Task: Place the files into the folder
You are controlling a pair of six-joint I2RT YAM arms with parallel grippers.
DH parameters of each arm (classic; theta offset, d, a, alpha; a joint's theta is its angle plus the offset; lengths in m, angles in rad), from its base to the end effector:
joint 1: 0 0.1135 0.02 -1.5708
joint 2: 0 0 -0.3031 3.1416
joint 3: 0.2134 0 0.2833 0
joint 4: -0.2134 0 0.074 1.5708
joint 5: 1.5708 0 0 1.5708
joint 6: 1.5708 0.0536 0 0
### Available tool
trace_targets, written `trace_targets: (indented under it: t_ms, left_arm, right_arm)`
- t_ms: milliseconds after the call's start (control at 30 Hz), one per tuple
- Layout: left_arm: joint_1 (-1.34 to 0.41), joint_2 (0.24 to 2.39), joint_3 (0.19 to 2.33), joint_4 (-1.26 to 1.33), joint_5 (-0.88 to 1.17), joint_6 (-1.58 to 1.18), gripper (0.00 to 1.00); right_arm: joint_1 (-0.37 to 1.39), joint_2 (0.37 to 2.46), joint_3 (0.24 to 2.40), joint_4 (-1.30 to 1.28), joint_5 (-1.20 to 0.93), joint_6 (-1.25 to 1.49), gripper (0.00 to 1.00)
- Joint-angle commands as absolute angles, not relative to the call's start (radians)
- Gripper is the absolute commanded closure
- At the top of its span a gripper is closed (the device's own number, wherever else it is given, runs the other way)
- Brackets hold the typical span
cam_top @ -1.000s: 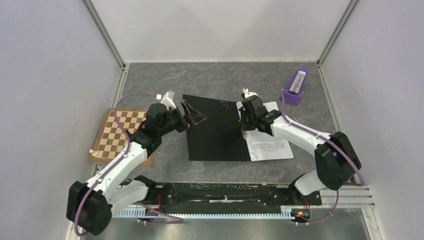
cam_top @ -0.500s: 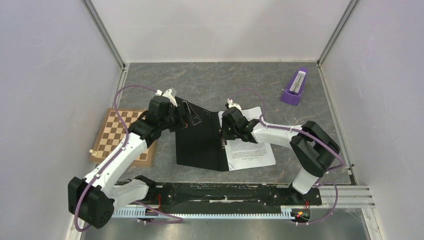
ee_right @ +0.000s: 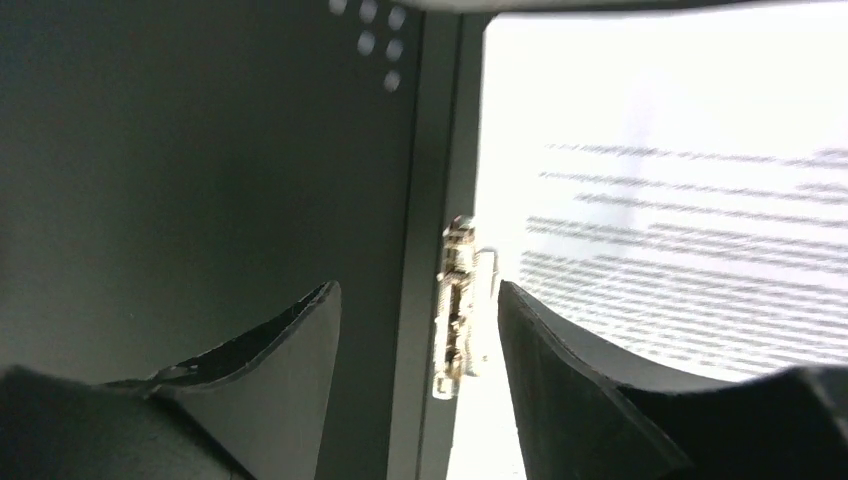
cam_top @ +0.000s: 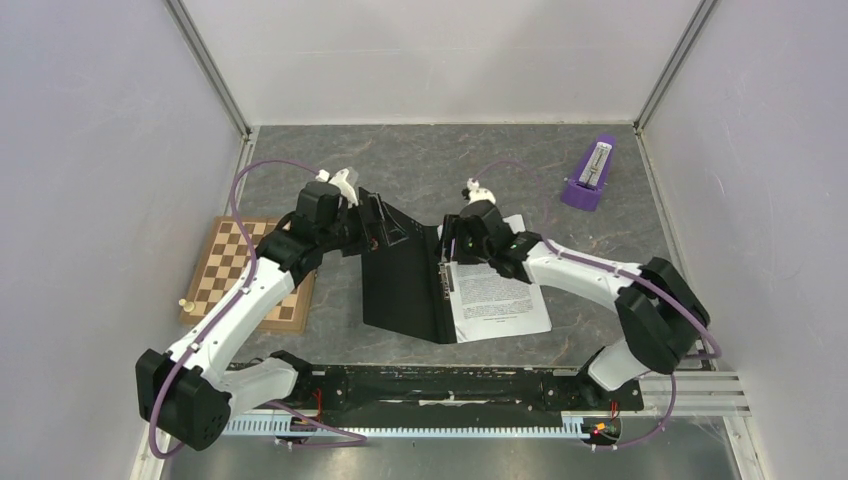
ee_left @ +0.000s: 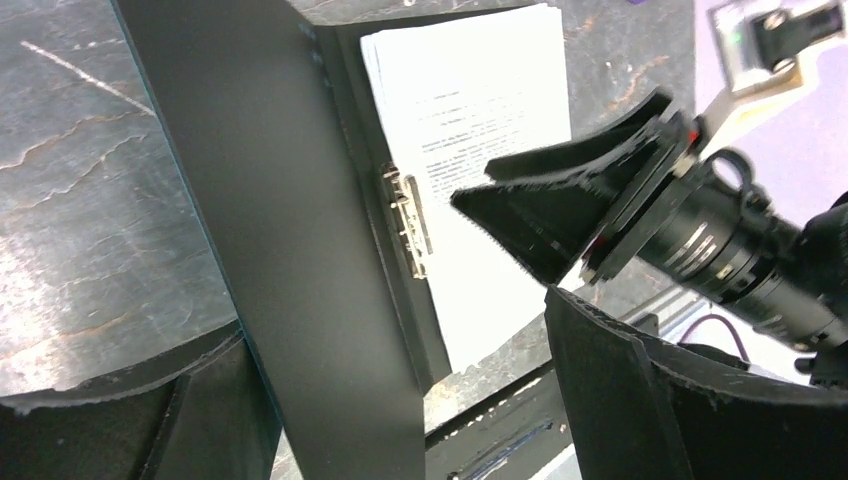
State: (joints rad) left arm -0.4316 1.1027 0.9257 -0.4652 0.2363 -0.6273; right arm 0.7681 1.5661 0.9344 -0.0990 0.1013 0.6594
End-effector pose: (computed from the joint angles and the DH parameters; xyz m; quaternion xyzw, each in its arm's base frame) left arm 0.2376 -0.1232 0.3188 -0.0342 0.8888 -0.3156 0.3306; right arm 0.2715 0.2547 0.2165 -0.0289 0.9117 0.2317 0.3381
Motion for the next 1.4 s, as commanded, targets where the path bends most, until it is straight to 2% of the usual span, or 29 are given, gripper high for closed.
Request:
trace_targets:
  t_ms: [0,300,633,767,967,1167,1367]
  left_arm:
    - [-0.436,1.107,0.983,-0.369,0.346,-0.652,0.05]
    - [-0.530,1.168,1.026,-0.229,0.388,-0.731,0.05]
    - [-0.719,1.392,1.054,0.061,0.360,-0.815,0.05]
    - [-0.759,1.491,1.057,0.257,0.390,-0.863,0.05]
    - [-0.798,1.635,1.094,0.389,0.413,-0.870,0.05]
    - [-0.802,1.738,1.132,0.379,0.431,-0.864,0.05]
    - [-0.802,1.750,1.113,0.309,0.403,-0.841,0.05]
  right_arm:
    - [0.680,1.443,0.912,-0.139,0.139,0.585,0.37]
    - [0.567,1.261,0.916,-0.263,0.224,0.471,0.28]
    - [0.517,1.107,0.960,-0.387,0.347,0.400,0.22]
    - [0.489,1.038,0.967,-0.433,0.415,0.377,0.19]
    - [0.464,0.975,0.970,-0.481,0.469,0.356,0.16]
    - [0.456,0.973,0.939,-0.485,0.475,0.348,0.14]
    - [0.454,0.992,0.852,-0.450,0.427,0.350,0.13]
